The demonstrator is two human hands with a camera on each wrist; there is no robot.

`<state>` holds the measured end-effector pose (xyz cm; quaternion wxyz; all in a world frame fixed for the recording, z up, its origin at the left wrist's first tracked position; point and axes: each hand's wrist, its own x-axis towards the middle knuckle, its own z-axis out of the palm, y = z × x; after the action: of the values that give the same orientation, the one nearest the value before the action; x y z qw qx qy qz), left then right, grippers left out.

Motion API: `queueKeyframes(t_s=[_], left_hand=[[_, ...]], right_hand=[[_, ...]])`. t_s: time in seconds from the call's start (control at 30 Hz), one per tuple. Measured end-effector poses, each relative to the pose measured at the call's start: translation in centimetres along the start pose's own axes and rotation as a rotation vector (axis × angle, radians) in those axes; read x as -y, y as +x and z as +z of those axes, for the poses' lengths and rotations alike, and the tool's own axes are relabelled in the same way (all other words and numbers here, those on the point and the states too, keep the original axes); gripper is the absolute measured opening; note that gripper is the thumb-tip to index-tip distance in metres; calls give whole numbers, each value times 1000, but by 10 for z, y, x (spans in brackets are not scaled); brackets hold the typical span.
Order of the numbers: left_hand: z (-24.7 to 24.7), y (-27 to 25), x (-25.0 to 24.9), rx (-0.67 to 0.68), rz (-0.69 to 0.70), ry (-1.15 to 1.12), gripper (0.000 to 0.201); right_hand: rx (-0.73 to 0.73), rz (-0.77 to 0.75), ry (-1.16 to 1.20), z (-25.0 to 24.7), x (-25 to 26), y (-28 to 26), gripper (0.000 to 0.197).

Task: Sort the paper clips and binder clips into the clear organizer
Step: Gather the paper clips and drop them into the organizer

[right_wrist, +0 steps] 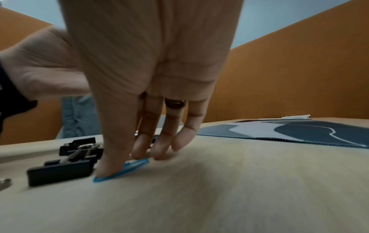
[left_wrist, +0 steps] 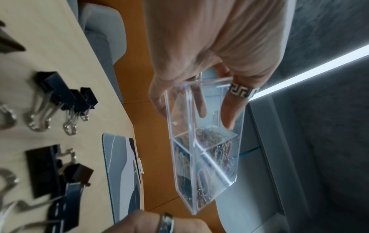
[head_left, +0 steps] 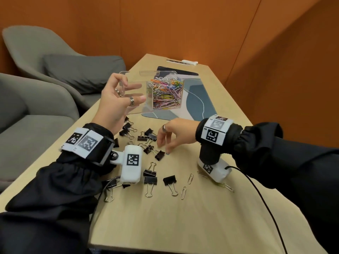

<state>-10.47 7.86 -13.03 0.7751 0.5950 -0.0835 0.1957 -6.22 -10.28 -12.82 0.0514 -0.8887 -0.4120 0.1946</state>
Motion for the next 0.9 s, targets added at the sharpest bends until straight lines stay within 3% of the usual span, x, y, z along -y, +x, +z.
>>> queueKeyframes(t_s=[0.2,0.43,0.73,0.9], left_hand=[[2,-1,1,21,0,-3,45],[5,-1,2,37,-6,-2,46],[7,-3,3,58,-7,-14,45],[11,-6,2,83,-17,-28,44]], right_hand=[[146,63,70,-4,-3,7,20],[148,94,88,0,-7,-6,11],[90,135,32,5,-11,-34,18],[-88,163,51,-2,-18,-69,13]])
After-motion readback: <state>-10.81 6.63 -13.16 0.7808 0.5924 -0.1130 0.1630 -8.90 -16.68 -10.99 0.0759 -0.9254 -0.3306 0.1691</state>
